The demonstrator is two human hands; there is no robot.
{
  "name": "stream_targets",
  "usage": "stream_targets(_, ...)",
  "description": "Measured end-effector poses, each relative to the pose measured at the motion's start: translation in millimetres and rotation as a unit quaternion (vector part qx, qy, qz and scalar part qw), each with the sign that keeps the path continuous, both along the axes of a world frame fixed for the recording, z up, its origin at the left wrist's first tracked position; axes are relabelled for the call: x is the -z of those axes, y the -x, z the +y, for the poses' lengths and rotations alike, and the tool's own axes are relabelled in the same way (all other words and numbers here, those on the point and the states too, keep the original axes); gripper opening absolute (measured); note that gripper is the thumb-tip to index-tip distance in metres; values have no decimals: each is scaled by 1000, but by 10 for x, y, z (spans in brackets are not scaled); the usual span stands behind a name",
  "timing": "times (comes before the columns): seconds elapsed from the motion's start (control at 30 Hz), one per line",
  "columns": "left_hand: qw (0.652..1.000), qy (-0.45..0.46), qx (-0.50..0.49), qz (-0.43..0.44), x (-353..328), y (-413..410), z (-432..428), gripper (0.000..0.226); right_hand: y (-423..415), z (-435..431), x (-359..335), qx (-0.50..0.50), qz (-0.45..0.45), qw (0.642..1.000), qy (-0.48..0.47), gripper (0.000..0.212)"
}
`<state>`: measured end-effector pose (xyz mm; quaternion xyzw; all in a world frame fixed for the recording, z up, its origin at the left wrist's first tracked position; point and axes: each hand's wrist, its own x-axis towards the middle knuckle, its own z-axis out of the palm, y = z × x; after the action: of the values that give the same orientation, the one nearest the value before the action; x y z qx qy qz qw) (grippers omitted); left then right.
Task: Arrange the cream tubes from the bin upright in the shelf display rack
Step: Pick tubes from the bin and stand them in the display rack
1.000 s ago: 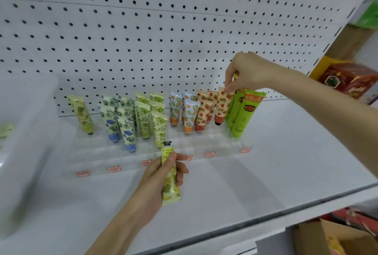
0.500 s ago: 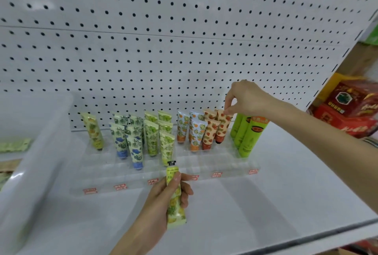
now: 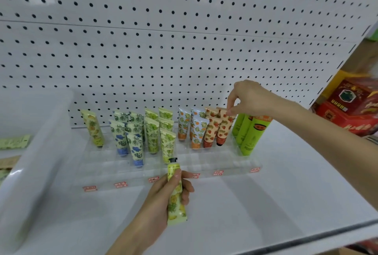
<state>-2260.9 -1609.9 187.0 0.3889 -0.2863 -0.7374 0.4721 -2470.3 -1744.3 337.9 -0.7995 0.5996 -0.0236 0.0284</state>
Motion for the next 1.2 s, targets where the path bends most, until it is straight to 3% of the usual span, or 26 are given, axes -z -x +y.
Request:
stream_targets(0.7, 1000, 0, 18, -5, -7, -14, -19, 31, -34, -66, 170, 5, 100, 995, 31, 17)
stream_targets(1.2, 1000, 0, 19, -1, -20, -22, -7, 34, -15, -23, 97, 1, 110, 994, 20, 24)
